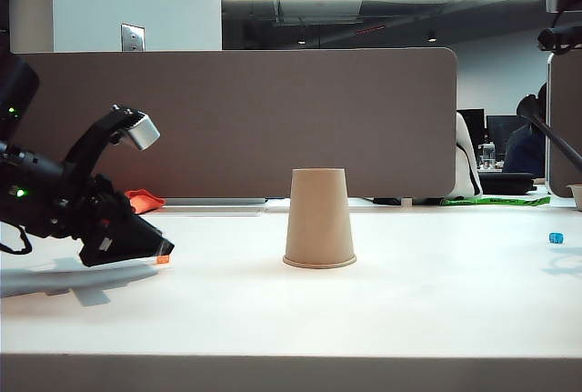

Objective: Throw the dice onto the paper cup, compare its value with the values of the other dice on the table, place the die with the higher value on the paper cup, and take no action if both dice have the same value.

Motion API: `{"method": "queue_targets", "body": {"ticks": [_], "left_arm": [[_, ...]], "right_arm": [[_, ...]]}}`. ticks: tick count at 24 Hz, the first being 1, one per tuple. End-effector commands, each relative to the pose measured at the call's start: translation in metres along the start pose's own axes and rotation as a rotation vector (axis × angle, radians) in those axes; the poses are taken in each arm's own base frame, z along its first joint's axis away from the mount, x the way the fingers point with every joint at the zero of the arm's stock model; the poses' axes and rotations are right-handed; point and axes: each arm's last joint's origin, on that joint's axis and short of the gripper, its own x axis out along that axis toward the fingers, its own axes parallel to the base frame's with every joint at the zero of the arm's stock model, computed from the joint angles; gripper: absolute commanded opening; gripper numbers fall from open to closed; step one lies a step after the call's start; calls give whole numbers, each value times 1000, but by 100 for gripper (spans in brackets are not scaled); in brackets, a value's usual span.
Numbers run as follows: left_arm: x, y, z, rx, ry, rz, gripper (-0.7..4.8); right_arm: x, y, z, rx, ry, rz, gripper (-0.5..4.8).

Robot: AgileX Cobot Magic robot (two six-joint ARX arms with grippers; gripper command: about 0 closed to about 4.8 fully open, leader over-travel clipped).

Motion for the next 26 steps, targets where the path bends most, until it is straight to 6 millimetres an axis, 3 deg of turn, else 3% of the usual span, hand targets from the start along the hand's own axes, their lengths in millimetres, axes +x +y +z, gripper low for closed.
{"method": "queue_targets", "body": {"ticks": [1,26], "left_arm": [[1,1,2,13,-17,2,184],[12,7,-3,-16,-5,15,178]], "right_arm": [[-2,0,2,-2,-20,2,-2],[-2,0,3,-3,-30,4,-2]]}}
